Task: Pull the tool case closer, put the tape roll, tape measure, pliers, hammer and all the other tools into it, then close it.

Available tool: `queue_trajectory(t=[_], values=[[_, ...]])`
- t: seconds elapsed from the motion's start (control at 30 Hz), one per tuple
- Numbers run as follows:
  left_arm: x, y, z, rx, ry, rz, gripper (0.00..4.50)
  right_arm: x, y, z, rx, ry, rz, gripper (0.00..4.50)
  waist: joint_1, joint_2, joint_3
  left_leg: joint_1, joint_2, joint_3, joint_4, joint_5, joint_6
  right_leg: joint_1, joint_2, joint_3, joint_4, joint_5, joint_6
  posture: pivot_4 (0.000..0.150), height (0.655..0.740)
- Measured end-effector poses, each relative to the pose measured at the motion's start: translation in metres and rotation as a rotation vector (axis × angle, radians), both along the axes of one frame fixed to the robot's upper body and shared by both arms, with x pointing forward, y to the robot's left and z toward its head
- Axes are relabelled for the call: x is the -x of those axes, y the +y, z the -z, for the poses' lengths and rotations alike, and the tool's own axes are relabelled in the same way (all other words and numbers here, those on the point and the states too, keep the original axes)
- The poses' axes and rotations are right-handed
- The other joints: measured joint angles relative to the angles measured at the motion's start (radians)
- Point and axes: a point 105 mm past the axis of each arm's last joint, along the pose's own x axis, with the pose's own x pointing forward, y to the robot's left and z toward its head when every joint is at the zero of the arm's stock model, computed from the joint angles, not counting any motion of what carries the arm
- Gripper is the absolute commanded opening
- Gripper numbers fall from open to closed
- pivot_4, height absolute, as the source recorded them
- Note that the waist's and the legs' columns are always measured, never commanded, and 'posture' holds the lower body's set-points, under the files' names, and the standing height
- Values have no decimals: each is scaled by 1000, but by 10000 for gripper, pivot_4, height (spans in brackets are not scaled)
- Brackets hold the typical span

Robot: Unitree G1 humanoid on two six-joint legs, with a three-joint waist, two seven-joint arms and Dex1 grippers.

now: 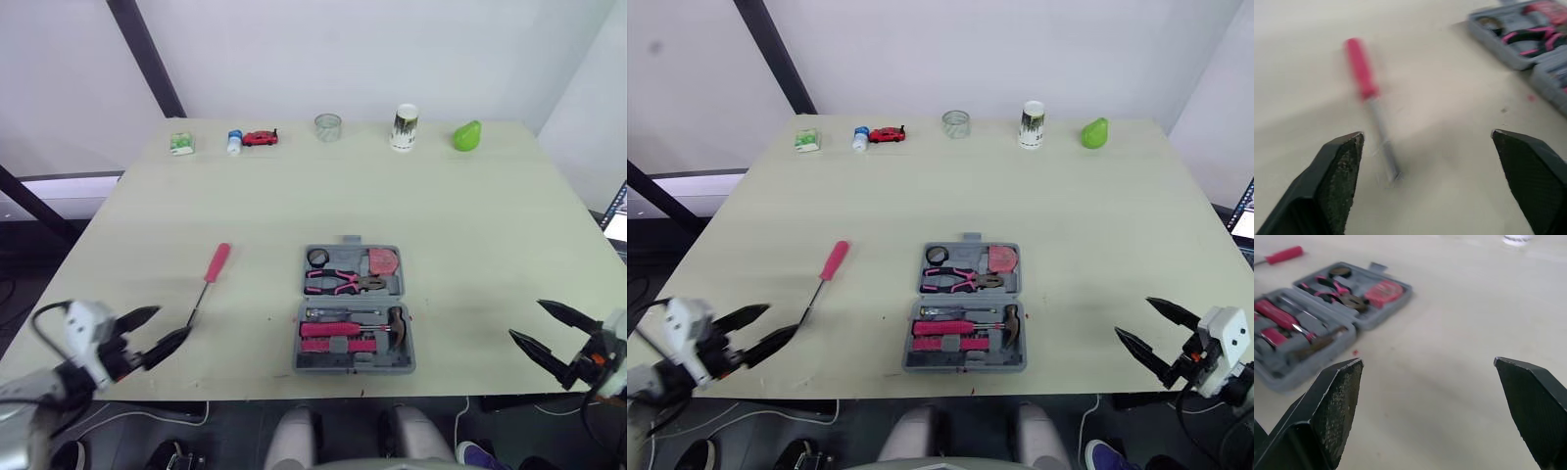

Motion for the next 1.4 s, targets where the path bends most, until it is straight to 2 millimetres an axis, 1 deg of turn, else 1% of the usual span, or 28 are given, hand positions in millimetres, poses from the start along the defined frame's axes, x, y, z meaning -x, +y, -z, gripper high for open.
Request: queue_trajectory(t=[0.13,0.27,0.4,0.47,0.5,0.53,0.57,0.63,0.67,0.73,0.77,0.9,0.93,1.07,1.13,1.2,1.37,1.4], values=[[11,23,2,-2,4,-93,44086,3,-11,5,8,21,21,45000,1,0,0,3,0,3,0,0,0,0,0,2,0,-2,1,1500,7400],[14,31,3,-10,13,-114,44086,2,-14,3,26,19,14,45000,-1,-2,1,6,0,6,-4,0,0,1,0,5,0,-1,0,1500,7400],[10,30,2,-8,4,-118,44086,2,-10,1,32,10,2,45000,-1,-4,1,8,0,7,-7,0,0,1,0,8,0,-1,0,1500,7400],[-1,25,4,-20,10,-126,44086,-2,1,-8,38,-20,-35,45000,-1,-4,1,10,0,7,-8,0,0,1,1,11,0,0,1,1500,7400],[-2,25,5,-21,12,-125,44086,-3,2,-9,39,-24,-39,45000,-1,-4,1,10,0,7,-8,0,0,1,1,11,1,0,1,1500,7400],[-8,23,7,-26,21,-135,44086,-5,8,-14,35,-40,-56,45000,-1,-4,1,10,0,7,-9,0,0,1,1,11,1,1,3,1500,7400],[-19,21,7,-15,20,-160,44086,-9,19,-21,26,-62,-86,45000,-1,-4,1,10,0,7,-9,0,0,0,1,11,1,1,3,1500,7400],[-32,19,2,-7,-3,-175,44086,-13,32,-30,20,-92,-131,45000,-1,-6,1,10,1,7,-9,0,0,0,2,11,1,2,3,1500,7400],[-35,18,1,-7,-6,-178,44086,-13,34,-33,19,-97,-143,45000,-1,-7,1,10,0,7,-9,0,0,0,1,11,0,2,3,1500,7400],[-46,15,-1,-5,-15,-193,44086,-14,43,-37,21,-93,-184,45000,-1,-7,1,9,0,7,-10,0,0,0,1,12,0,2,3,1500,7400],[-59,10,-3,-4,-28,-201,44086,-15,53,-41,24,-88,-231,45000,0,-7,1,9,0,7,-10,0,0,0,1,12,0,2,3,1500,7400],[-91,-11,-2,5,-45,-185,44086,-23,77,-56,32,-132,-343,45000,0,-8,2,10,-1,7,-10,0,0,0,1,12,0,2,3,1500,7400],[-97,-17,0,4,-42,-174,44086,-25,82,-59,34,-145,-364,45000,0,-8,2,9,-1,7,-10,0,0,0,1,12,0,2,3,1500,7400],[-114,-34,11,7,-9,-160,44086,-28,93,-60,21,-140,-406,45000,-1,-10,2,8,-1,7,-10,0,0,0,2,11,0,2,3,1500,7400],[-120,-40,14,14,8,-162,44086,-28,99,-65,17,-153,-434,45000,-1,-10,2,8,-1,7,-10,0,0,0,2,11,0,2,3,1500,7400],[-123,-40,21,9,38,-202,44086,-28,108,-71,18,-172,-474,45000,-5,-10,2,8,-1,5,-10,0,0,0,2,12,0,2,3,1500,7400],[-123,-41,31,21,66,-254,44086,-27,120,-80,7,-179,-532,45000,-1,-10,3,8,-1,5,-10,0,0,0,2,11,0,2,3,1500,7400],[-123,-41,32,22,71,-262,39023,-26,121,-79,4,-170,-546,45000,-1,-11,3,8,-1,5,-10,0,0,0,1,11,0,2,3,1500,7400]])
